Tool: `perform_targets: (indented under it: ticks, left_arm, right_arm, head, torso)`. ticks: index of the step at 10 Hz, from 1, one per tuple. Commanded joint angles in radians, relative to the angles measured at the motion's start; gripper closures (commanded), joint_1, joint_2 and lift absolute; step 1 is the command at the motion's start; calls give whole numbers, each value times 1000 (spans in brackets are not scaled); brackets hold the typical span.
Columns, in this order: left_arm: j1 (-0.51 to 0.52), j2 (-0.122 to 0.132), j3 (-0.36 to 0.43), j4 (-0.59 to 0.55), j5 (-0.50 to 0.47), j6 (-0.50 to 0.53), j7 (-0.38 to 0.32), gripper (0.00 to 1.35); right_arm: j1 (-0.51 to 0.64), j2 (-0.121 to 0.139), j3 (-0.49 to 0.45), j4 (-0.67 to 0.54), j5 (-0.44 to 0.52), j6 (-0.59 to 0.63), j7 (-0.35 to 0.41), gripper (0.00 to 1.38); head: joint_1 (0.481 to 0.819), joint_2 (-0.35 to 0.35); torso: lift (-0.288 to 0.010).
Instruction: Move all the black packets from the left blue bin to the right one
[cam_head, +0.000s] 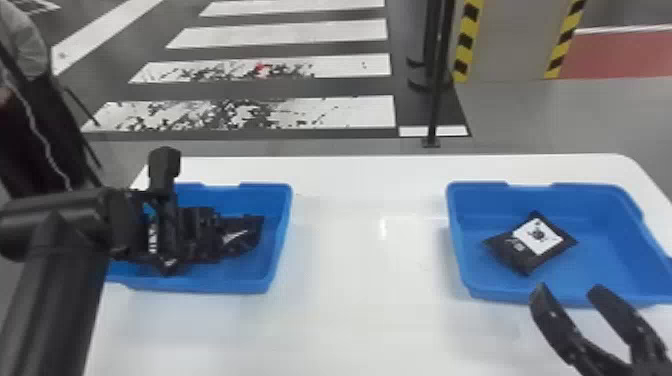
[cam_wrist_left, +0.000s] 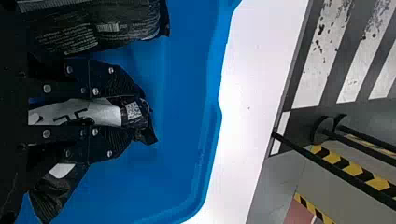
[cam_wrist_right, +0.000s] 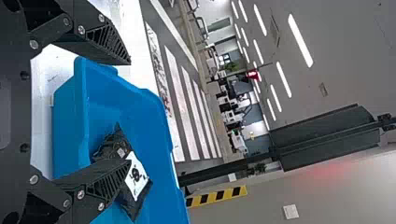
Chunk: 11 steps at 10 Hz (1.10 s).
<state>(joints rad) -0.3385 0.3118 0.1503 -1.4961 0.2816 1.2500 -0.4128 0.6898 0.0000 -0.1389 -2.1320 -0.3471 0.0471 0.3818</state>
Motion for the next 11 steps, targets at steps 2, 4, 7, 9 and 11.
perform_targets:
  ticks: [2, 4, 7, 9, 11]
  left_arm:
    - [91, 0, 41, -211, 31, -18, -6, 1205]
    - [184, -16, 91, -407, 63, -52, -6, 1205]
    - [331, -56, 81, -599, 187, -283, 0, 1205]
    - [405, -83, 29, -658, 253, -447, 8, 1205]
    - [459, -97, -37, -689, 291, -546, 9, 1205]
  right_arm:
    - [0, 1, 1, -2, -2, 0, 2, 309]
    - [0, 1, 9, -12, -6, 0, 5, 309]
    - [-5, -5, 59, -44, -30, 19, 14, 309]
    - [-15, -17, 103, -66, -68, 27, 26, 309]
    - [-39, -32, 151, -98, -94, 31, 40, 309]
  head:
    - [695, 111]
    - [695, 109]
    - [695, 90]
    - [695, 65]
    - [695, 38]
  torso:
    - [-185]
    - [-185]
    - [-185]
    - [-185]
    - [-185]
